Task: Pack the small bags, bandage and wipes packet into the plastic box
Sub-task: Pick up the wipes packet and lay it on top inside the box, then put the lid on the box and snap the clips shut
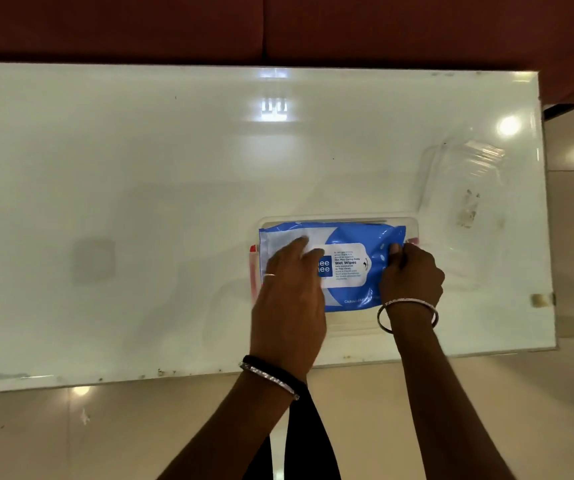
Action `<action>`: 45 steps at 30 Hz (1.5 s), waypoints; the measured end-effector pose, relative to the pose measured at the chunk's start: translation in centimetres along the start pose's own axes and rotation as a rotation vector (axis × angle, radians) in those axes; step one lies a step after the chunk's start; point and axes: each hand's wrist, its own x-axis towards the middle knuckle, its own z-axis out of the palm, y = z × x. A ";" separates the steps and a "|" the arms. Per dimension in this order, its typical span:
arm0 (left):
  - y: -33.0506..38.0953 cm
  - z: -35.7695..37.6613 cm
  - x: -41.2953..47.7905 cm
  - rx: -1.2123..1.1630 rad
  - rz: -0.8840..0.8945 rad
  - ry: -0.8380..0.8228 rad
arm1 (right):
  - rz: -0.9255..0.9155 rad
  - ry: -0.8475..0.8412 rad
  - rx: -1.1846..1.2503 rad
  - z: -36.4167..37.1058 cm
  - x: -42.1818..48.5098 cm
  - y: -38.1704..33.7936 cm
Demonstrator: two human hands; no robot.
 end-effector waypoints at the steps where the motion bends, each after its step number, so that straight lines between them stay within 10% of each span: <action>1: 0.2 0.8 0.1 0.007 -0.031 -0.125 | 0.003 0.011 -0.010 0.1 -0.1 0.0; 5: -0.2 3.7 0.4 0.060 -0.091 -0.373 | -0.039 0.043 -0.052 0.3 -0.5 0.4; 17: -0.1 5.5 0.9 0.151 -0.154 -0.399 | -0.391 -0.046 -0.054 -1.0 -3.0 0.2; 20: 0.0 5.1 1.0 0.163 -0.141 -0.419 | -0.532 -0.282 -0.109 -0.1 -4.6 0.2; 37: -0.1 4.5 1.7 0.288 -0.102 -0.575 | -0.543 -0.551 -0.504 2.1 -3.2 0.6; 45: 1.4 1.3 2.5 0.176 -0.110 -0.324 | -0.461 -0.373 0.187 -1.9 -2.9 1.2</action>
